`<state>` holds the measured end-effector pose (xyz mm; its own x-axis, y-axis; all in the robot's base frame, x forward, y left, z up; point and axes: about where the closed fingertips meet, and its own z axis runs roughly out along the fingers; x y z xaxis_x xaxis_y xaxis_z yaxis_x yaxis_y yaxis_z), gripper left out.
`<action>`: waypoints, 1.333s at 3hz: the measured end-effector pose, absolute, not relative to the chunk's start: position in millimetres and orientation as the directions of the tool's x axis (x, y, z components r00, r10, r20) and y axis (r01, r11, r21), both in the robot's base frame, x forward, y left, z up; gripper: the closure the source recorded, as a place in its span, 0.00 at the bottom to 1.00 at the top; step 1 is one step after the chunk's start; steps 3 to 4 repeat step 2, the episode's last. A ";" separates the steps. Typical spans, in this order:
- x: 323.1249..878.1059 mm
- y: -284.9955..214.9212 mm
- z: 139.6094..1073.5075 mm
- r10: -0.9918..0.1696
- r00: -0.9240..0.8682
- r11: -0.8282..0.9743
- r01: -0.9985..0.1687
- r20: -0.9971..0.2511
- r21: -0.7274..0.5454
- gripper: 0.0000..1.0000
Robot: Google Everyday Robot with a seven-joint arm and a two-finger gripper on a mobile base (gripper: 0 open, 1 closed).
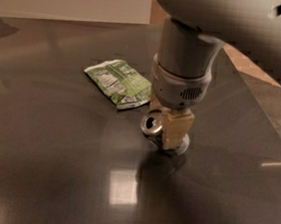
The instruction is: Knock 7up can over
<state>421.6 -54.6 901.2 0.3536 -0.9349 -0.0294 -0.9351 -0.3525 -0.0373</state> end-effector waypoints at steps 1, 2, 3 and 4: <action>424.6 -51.4 902.6 -0.934 0.354 -0.352 -0.934 -0.034 -0.057 0.00; 424.6 -51.4 902.6 -0.934 0.354 -0.352 -0.934 -0.034 -0.057 0.00; 424.6 -51.4 902.6 -0.934 0.354 -0.352 -0.934 -0.034 -0.057 0.00; 424.6 -51.4 902.6 -0.934 0.354 -0.352 -0.934 -0.034 -0.057 0.00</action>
Offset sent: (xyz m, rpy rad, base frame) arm 0.0026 0.0027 0.0012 0.0098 -0.0147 0.0003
